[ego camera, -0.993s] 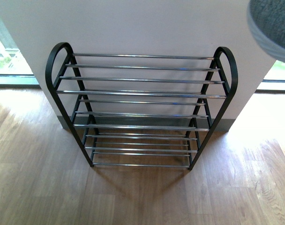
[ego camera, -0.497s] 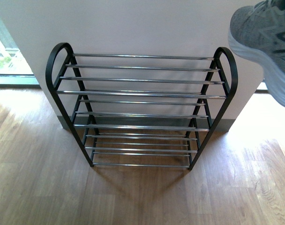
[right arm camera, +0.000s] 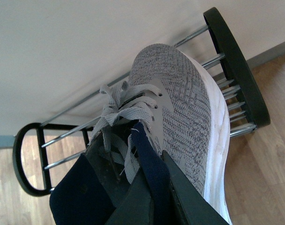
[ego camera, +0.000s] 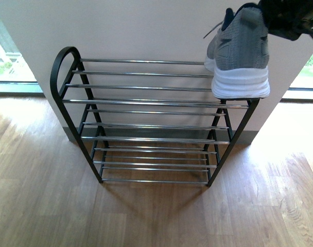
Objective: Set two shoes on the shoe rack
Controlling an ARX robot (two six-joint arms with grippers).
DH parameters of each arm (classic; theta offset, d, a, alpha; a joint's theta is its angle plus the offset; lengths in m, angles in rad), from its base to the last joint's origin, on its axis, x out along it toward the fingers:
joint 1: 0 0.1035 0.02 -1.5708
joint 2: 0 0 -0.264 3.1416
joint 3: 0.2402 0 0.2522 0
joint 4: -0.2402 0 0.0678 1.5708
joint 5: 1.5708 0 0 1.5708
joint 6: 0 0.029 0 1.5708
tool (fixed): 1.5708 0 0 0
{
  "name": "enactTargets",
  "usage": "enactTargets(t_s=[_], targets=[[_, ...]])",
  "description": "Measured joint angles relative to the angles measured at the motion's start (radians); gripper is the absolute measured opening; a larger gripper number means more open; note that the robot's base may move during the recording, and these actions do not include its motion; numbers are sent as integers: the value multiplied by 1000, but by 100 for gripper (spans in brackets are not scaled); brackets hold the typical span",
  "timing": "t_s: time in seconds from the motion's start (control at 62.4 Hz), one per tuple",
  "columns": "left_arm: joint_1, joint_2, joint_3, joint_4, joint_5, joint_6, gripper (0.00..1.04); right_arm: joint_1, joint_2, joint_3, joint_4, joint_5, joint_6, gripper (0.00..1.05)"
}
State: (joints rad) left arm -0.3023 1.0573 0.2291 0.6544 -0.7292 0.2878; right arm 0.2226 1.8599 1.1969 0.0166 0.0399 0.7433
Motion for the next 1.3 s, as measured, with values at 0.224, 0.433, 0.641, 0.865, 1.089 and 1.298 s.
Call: enactTargets(t_s=[0.224,0.433,0.641,0.865,1.089,1.298], targets=[[0,0,0,0,0,0,2,-31,261,241,-59,-6,129,1],[0,0,0,0,0,0,2,-69,401,388,-80,-11,175,1],[0,0,0,0,0,0,2,-91,451,500,-82,-37,217,1],[0,0,0,0,0,0,2,-97,438,494,-40,-63,235,1],[0,0,0,0,0,0,2,-99,419,464,-18,-68,233,1],[0,0,0,0,-1,0,2,-107,401,441,15,-80,182,1]])
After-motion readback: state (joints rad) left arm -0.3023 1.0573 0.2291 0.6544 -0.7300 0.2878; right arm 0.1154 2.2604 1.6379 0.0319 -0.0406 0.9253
